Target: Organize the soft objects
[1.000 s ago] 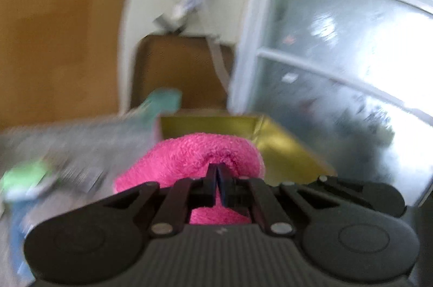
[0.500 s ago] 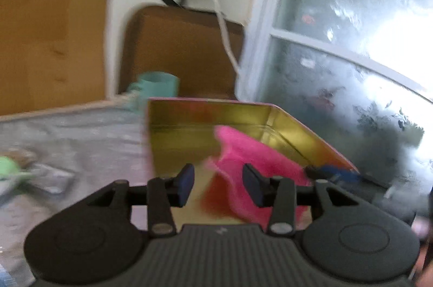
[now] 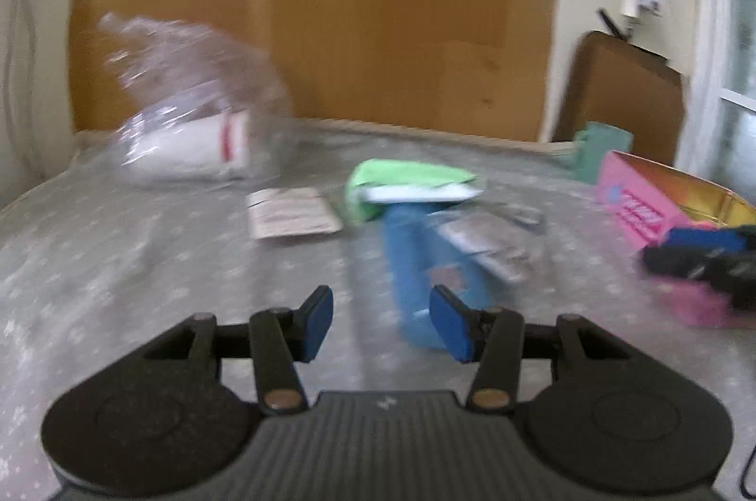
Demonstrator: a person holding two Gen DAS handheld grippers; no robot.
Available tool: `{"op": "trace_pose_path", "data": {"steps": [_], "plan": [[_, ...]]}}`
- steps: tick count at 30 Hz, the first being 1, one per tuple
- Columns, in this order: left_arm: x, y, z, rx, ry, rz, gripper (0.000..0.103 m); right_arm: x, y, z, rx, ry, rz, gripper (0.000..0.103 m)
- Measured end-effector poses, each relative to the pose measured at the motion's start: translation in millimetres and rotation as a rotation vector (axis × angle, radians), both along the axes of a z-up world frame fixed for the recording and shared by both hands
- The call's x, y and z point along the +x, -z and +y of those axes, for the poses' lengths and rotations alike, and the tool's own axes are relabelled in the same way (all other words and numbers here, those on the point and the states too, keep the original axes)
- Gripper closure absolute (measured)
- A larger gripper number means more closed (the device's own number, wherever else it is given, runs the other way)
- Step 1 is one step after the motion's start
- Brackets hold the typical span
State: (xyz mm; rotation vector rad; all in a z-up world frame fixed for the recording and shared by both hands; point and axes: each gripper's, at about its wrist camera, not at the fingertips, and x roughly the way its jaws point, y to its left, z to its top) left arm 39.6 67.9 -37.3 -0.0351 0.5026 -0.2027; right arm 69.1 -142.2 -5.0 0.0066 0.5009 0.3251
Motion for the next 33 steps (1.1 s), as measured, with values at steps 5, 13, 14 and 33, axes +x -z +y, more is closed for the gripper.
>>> {"op": "trace_pose_path", "data": {"steps": [5,13,14,33], "plan": [[10.2,14.2,19.8,-0.066,-0.033,0.042,0.056,39.8,17.9,49.8,-0.105,0.004,0.05,0.036],[13.2,17.8,34.6,-0.177,-0.005,0.056,0.051,30.3,27.4,74.2,-0.389,-0.03,0.036,0.088],[13.3,17.6,35.4,-0.181,-0.002,0.055,0.051,20.1,25.5,69.3,-0.393,-0.029,0.031,0.088],[-18.6,-0.3,-23.8,-0.229,0.283,0.191,0.046,-158.8,38.8,-55.1,0.142,0.048,0.184,0.034]]}}
